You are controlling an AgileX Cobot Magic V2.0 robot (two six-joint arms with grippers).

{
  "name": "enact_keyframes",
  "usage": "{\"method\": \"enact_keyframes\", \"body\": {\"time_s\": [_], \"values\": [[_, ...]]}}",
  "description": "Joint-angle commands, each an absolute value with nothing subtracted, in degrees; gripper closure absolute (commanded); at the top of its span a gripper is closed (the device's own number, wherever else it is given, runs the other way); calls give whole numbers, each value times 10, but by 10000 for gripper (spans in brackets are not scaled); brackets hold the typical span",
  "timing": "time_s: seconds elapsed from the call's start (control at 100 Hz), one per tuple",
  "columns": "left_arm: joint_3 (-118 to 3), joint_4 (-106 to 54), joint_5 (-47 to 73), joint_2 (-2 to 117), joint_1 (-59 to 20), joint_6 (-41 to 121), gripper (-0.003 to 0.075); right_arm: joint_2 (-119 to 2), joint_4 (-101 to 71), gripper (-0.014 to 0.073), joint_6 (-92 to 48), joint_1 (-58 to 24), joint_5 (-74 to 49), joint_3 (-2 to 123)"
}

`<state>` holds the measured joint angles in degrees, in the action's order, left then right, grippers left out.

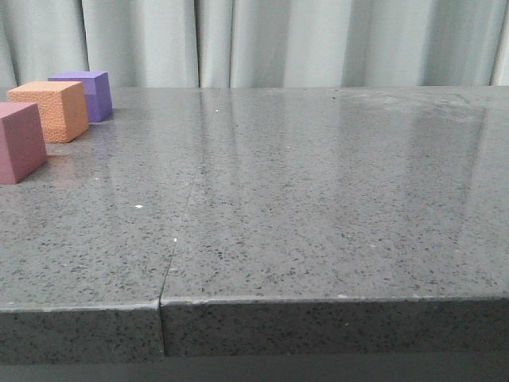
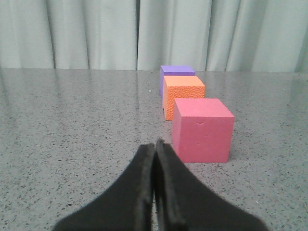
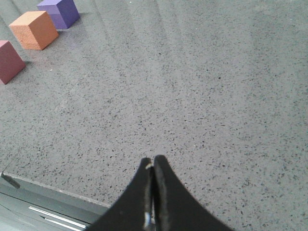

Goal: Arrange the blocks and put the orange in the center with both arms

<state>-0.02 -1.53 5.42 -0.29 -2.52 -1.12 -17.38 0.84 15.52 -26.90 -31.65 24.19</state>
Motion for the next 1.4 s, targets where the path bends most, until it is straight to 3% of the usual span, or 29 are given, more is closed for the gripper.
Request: {"method": "enact_keyframes", "body": {"time_s": [0.0, 0.37, 0.69, 0.97, 1.39], "values": [[24, -15, 7, -21, -27, -11, 741, -178, 12, 662, 149, -268, -276, 256], [24, -15, 7, -21, -27, -11, 741, -178, 14, 662, 149, -255, -252, 249], [24, -15, 7, -21, -27, -11, 741, -171, 17, 662, 116, -135, -120, 164], [24, -15, 7, -21, -27, -11, 741, -91, 15, 662, 108, -43, -15, 48], [24, -15, 7, -21, -27, -11, 741, 18, -20, 662, 57, -28, -12, -6]]}}
